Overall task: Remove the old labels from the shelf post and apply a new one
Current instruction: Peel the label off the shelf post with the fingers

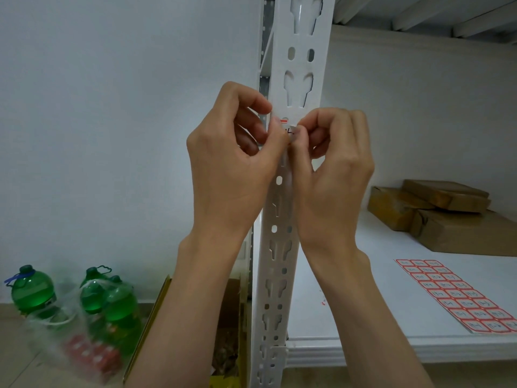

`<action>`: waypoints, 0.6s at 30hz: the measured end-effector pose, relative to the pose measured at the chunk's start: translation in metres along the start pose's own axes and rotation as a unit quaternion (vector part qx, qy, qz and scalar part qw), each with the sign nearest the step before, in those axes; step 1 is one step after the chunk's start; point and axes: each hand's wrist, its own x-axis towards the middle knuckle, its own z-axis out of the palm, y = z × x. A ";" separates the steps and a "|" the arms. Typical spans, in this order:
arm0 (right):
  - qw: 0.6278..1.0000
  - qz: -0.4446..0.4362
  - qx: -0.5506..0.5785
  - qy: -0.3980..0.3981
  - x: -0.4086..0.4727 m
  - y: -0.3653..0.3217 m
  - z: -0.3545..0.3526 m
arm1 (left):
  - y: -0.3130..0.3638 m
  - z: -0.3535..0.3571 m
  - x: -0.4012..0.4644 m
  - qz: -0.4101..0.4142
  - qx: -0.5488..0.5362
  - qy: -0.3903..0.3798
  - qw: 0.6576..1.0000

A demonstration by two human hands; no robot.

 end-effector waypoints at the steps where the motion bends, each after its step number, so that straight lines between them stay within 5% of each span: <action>1: 1.000 0.002 0.002 -0.002 0.000 0.000 0.000 | 0.000 0.000 0.000 -0.002 -0.001 -0.005 1.000; 18: 0.999 -0.032 0.003 -0.006 -0.002 0.002 0.004 | 0.001 0.007 -0.002 -0.068 -0.019 -0.001 0.997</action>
